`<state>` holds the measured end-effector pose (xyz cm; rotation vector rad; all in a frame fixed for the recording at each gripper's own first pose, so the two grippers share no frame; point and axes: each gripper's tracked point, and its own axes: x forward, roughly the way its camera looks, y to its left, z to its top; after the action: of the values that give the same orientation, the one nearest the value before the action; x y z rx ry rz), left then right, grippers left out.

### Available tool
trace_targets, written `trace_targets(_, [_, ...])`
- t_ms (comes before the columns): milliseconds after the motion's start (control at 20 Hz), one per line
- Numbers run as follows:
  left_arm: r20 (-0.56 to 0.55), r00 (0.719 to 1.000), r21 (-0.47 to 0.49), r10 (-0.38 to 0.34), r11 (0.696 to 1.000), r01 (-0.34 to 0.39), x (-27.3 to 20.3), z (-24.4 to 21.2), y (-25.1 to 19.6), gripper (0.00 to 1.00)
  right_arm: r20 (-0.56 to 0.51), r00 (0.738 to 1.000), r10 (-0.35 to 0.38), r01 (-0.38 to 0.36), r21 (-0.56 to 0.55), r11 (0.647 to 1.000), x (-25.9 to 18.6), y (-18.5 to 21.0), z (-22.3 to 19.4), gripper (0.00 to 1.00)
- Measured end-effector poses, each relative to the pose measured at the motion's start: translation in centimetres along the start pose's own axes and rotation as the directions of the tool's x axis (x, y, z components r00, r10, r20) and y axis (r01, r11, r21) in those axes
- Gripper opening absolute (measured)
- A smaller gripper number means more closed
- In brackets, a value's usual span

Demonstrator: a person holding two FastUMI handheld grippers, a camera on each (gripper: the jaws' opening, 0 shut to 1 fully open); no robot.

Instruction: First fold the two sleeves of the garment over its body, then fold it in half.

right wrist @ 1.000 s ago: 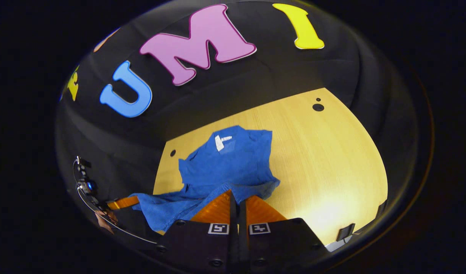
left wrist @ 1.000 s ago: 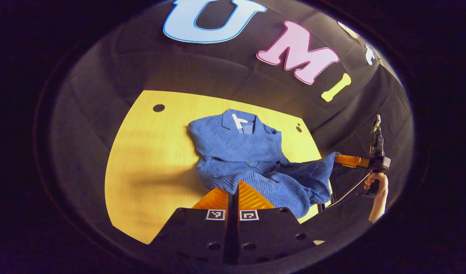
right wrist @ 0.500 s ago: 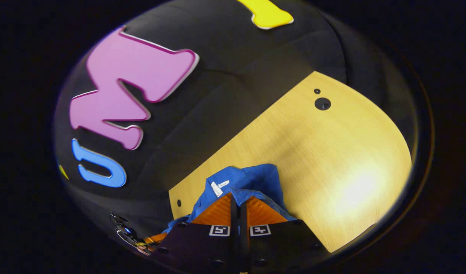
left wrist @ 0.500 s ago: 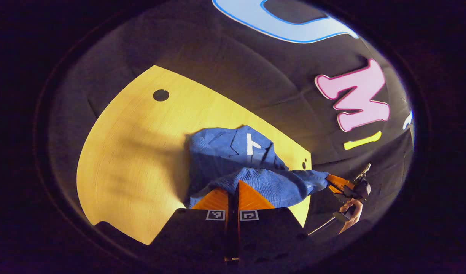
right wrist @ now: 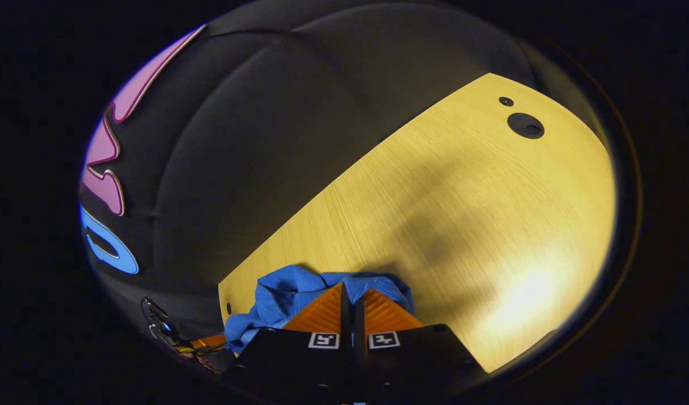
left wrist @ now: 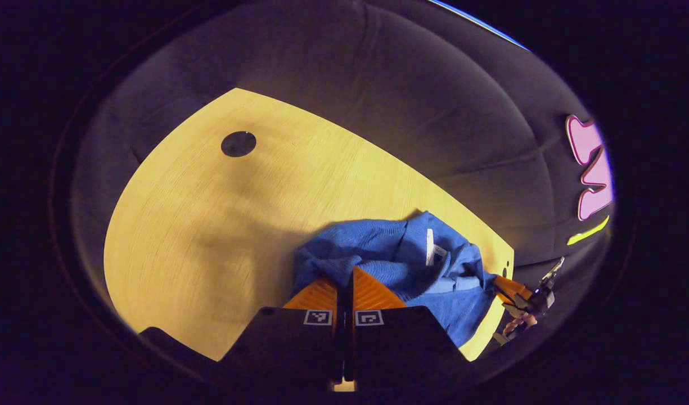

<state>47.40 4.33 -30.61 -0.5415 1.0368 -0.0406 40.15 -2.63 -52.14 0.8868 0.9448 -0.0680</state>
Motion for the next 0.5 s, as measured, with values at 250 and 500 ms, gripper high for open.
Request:
trace_targets(250, [0.060,0.998,-0.106,-0.020,0.994,0.026,1.4,0.4,-0.6,0.63,0.038,0.996,0.078,-0.078,0.001,0.997,0.0,1.4,0.7,0.25])
trace_targets(500, [0.146,0.986,0.141,0.083,0.985,-0.104,-0.7,-0.4,-1.4,0.84,0.125,0.991,0.040,-0.021,-0.149,0.989,-1.9,0.3,2.8,0.89])
